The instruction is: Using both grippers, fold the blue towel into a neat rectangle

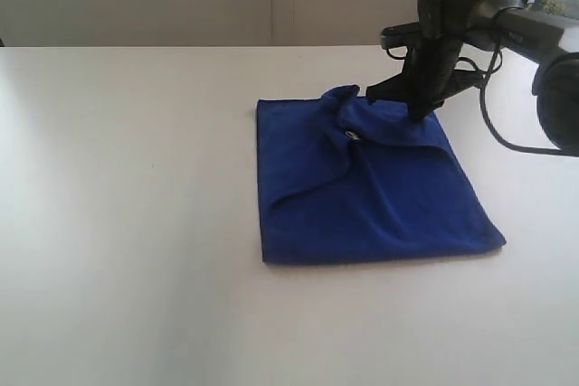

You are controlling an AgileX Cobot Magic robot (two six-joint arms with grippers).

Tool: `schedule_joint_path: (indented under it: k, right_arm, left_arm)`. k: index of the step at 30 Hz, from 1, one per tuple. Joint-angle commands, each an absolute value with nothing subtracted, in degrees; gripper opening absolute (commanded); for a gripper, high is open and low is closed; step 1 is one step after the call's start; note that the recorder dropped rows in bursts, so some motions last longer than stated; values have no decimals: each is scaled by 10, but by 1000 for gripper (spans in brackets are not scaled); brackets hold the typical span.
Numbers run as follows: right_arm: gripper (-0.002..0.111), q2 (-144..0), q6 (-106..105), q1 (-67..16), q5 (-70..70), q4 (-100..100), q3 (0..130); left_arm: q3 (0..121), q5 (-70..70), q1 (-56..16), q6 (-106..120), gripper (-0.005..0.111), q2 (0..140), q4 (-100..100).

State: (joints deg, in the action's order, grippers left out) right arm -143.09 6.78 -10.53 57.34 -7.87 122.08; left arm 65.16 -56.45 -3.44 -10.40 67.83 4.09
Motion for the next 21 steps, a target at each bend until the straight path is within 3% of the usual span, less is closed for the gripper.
schedule_joint_path:
  k: [1,10,21]
  right_arm:
    - [0,-1421,70,-103,605,-87,1212]
    - [0,-1306,63,-151,657,-86,1199]
    - [0,-1213,42,-293,641,-30,1026]
  left_arm:
    - [650,-570,-35,-105,0,673,39]
    - [650,-570,-35,-105,0,673,39]
    - [650,-570,-35,-105,0,673,39]
